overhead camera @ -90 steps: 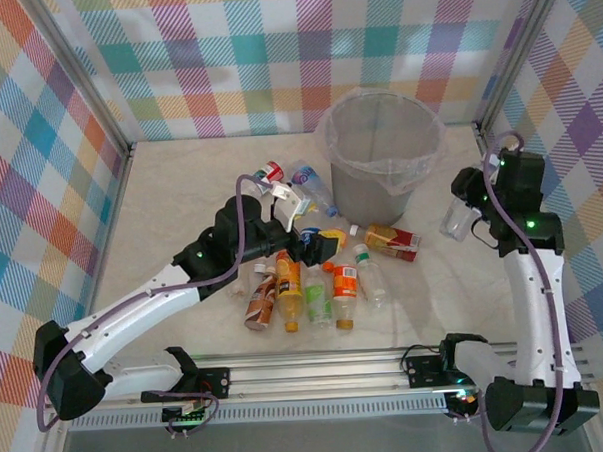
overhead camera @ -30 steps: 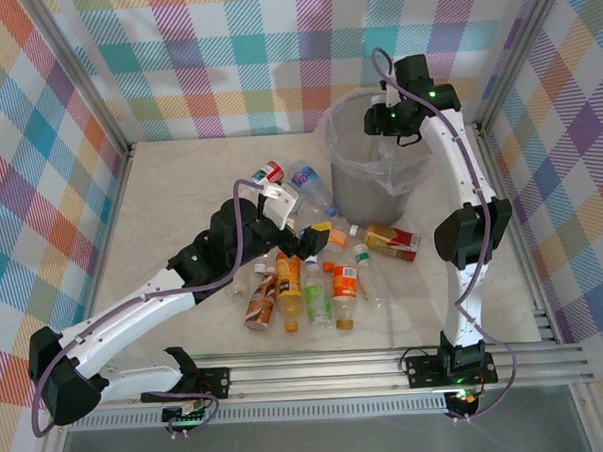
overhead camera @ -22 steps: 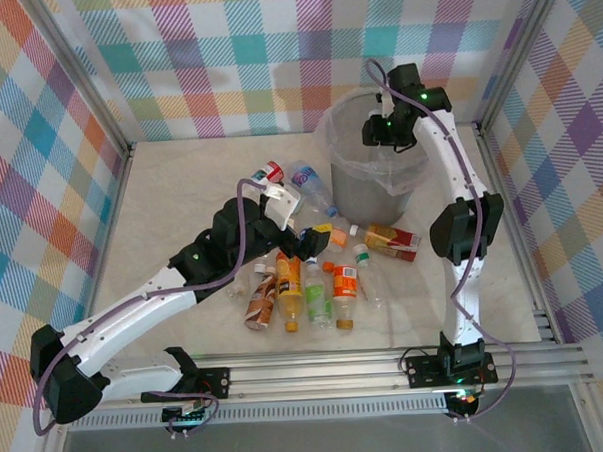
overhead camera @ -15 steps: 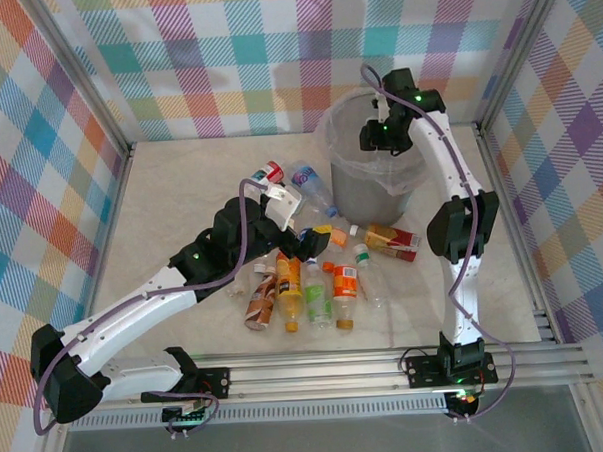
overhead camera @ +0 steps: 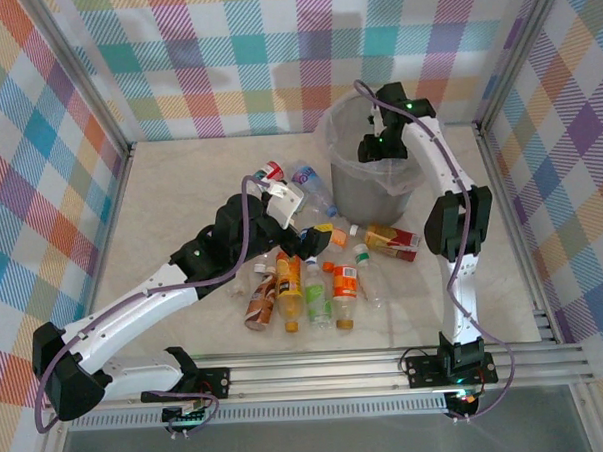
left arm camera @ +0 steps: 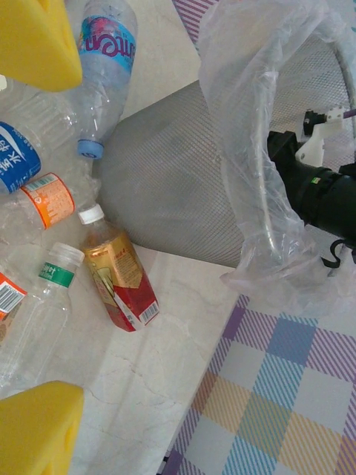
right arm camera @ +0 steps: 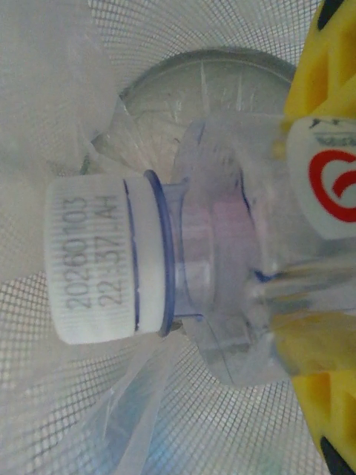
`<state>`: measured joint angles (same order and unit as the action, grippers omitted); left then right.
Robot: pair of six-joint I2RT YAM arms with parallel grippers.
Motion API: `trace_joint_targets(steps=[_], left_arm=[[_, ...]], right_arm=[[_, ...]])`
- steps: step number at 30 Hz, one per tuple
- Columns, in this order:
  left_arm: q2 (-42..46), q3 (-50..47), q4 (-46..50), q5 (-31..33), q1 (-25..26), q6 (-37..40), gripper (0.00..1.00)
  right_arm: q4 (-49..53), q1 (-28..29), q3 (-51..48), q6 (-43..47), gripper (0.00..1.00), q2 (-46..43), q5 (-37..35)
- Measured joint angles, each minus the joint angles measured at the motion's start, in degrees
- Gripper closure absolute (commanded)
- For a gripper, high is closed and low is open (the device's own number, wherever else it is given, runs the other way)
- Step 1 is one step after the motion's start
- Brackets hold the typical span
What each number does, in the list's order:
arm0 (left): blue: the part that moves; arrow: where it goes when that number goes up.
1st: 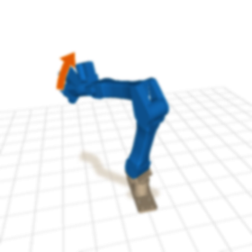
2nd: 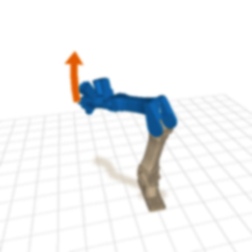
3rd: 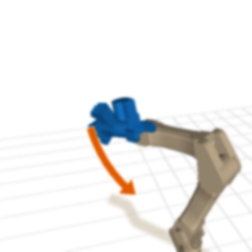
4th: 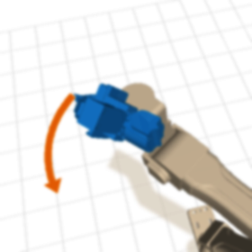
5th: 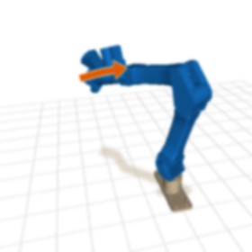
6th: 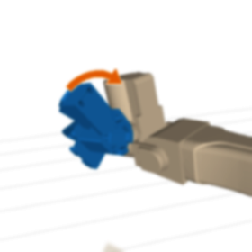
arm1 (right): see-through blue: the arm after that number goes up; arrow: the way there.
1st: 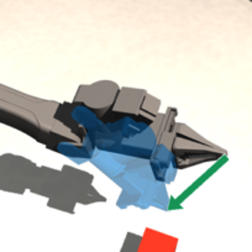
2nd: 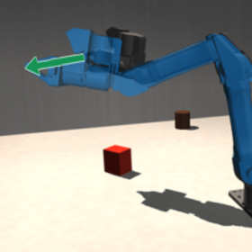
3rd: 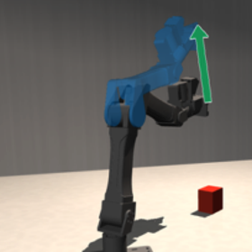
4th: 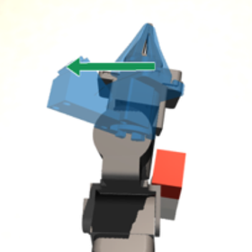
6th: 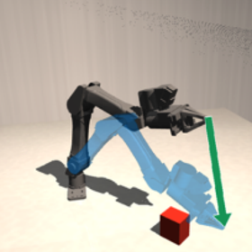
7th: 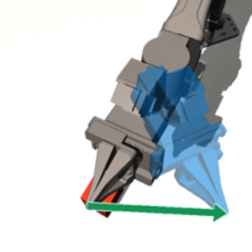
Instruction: Put the plastic bottles in the bin
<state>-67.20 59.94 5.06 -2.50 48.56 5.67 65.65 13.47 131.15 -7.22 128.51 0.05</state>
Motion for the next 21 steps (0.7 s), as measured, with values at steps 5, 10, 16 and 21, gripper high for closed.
trace_joint_targets(steps=[5,10,16,21], left_arm=[[0.0,0.1,1.0,-0.7,0.1,0.0,0.0],[-0.1,2.3,2.9,-2.0,0.1,0.4,0.0],[-0.1,3.1,4.5,-2.8,0.1,1.5,0.0],[-0.1,3.2,6.0,-2.7,0.1,1.3,0.0]], right_arm=[[0.0,0.0,-1.1,0.1,0.46,0.8,0.0],[0.0,0.0,-1.9,0.3,0.42,1.2,-0.7],[0.0,0.0,-2.1,0.4,0.34,1.2,-0.9],[0.0,0.0,-2.1,0.4,0.28,1.2,-1.0]])
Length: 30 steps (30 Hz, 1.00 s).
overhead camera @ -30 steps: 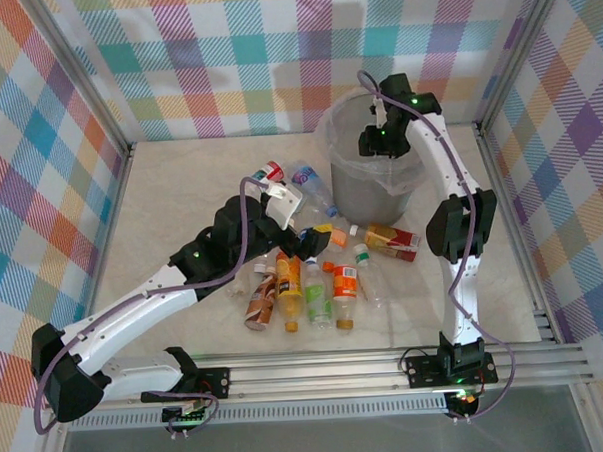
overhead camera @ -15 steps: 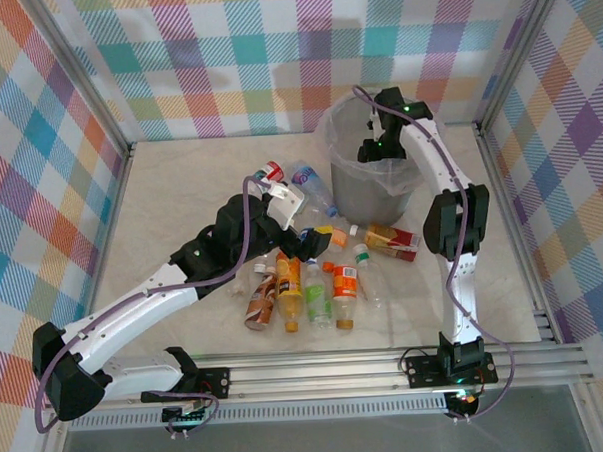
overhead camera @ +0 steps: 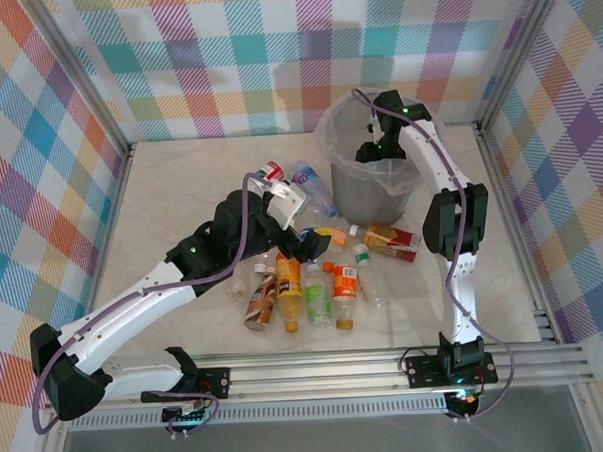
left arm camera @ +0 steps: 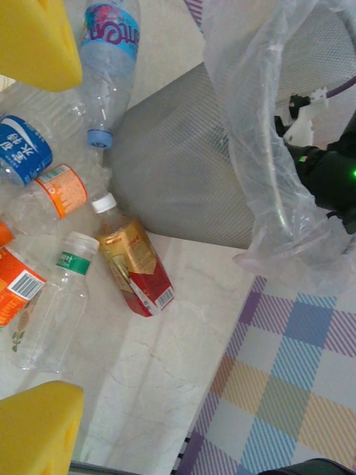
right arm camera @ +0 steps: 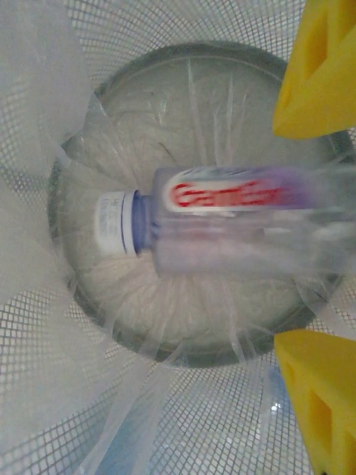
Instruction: Put the plastic bottles in the bin
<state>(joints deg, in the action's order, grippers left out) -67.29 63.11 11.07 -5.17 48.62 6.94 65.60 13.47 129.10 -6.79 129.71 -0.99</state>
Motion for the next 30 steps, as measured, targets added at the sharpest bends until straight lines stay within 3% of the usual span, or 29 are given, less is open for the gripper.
trace_joint_targets(steps=[10,14,20,30], left_arm=[[0.0,0.8,3.3,2.7,0.0,0.0,0.0],[0.0,2.1,5.9,3.4,0.0,-0.1,0.0],[0.4,3.6,9.0,3.4,0.0,-0.3,0.0],[5.9,1.3,11.0,2.3,0.0,2.2,0.0]], right_arm=[[0.0,0.0,0.0,0.0,0.23,-0.5,-0.2],[0.0,0.0,0.0,0.0,0.16,-2.8,-0.5],[-0.6,0.0,-0.7,0.0,0.13,-9.1,-0.4],[-4.5,2.1,-9.7,0.0,0.2,-24.4,-2.4]])
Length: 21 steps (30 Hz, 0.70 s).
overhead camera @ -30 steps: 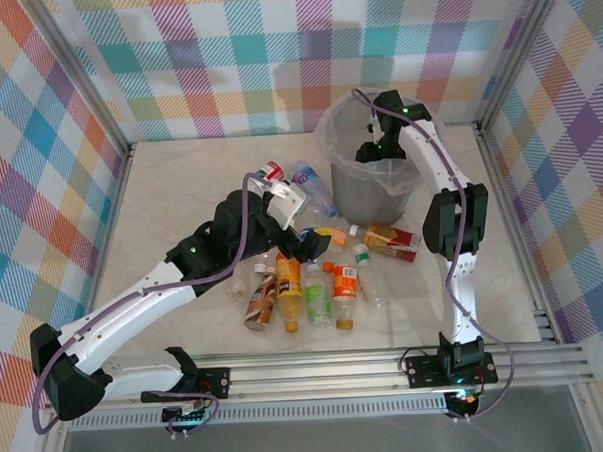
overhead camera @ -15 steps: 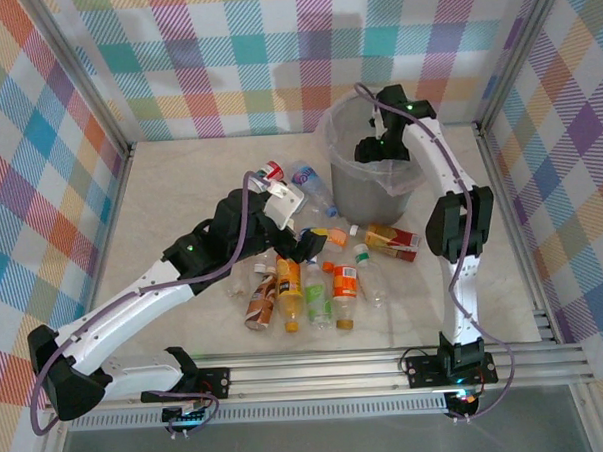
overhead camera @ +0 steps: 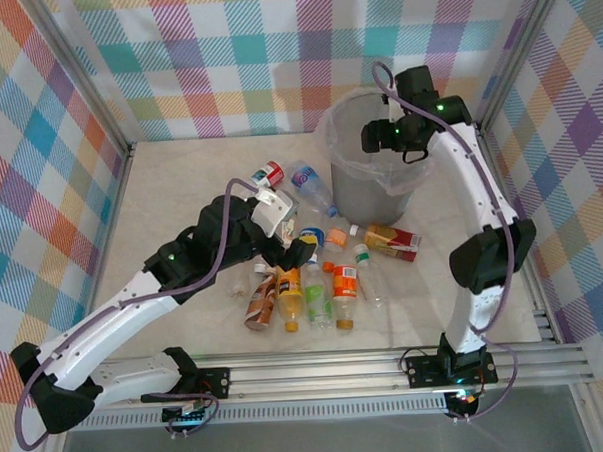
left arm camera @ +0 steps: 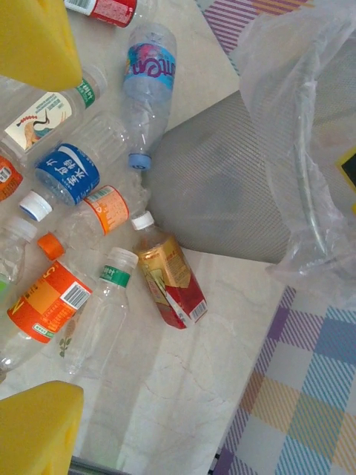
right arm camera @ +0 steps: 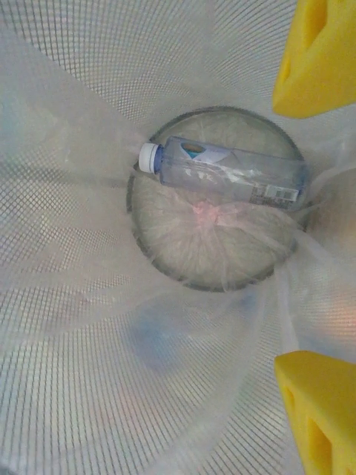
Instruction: Put the plastic bottles in the bin
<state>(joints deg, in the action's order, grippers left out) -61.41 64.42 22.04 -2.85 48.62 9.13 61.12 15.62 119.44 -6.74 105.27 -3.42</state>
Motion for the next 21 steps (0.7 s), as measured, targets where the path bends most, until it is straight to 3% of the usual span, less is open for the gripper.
trace_joint_targets(steps=[9,21], left_arm=[[2.1,-0.9,4.6,-5.7,0.0,2.8,0.0],[4.5,-8.5,2.4,-9.5,0.0,2.2,0.0]], right_arm=[[-2.0,5.7,-12.8,-0.3,0.23,-17.2,-4.3],[0.0,18.7,-33.5,-5.4,0.23,-36.3,-9.1]])
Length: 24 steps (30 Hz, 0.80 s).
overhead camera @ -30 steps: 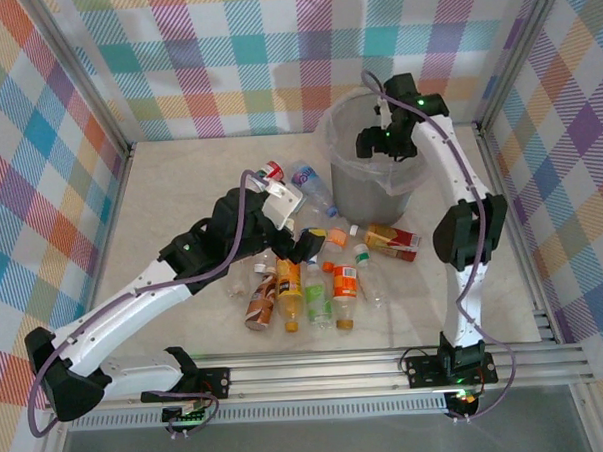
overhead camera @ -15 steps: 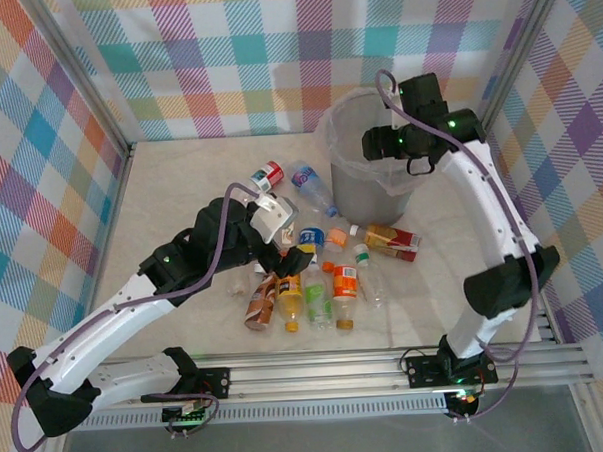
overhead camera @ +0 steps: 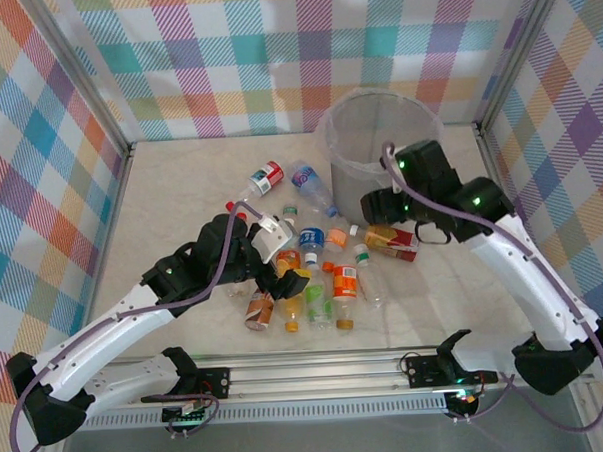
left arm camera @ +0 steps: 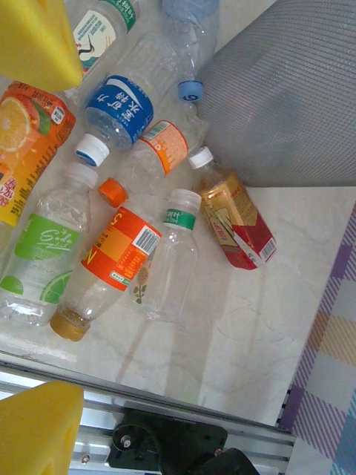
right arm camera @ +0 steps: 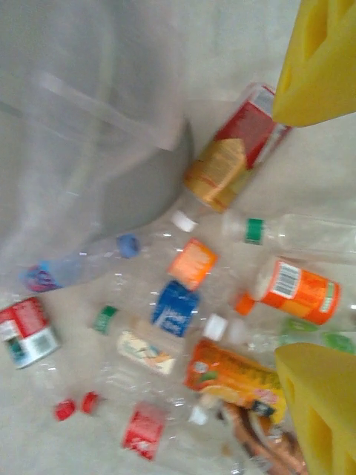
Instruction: Put the plastic bottles in the bin
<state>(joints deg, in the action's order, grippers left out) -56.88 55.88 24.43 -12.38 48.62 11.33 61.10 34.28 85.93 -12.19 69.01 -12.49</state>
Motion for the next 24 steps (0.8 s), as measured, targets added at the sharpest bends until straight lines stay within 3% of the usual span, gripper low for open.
trace_joint_targets(steps=[11,24], left_arm=[[0.0,-1.4,-2.6,0.0,0.0,-1.4,0.0],[-0.6,-1.4,-2.5,0.4,0.0,-1.4,0.0]], right_arm=[[-0.7,4.0,-19.8,-7.5,0.24,-5.4,0.3],[-10.3,4.1,-33.6,-11.3,0.23,-0.5,5.2]])
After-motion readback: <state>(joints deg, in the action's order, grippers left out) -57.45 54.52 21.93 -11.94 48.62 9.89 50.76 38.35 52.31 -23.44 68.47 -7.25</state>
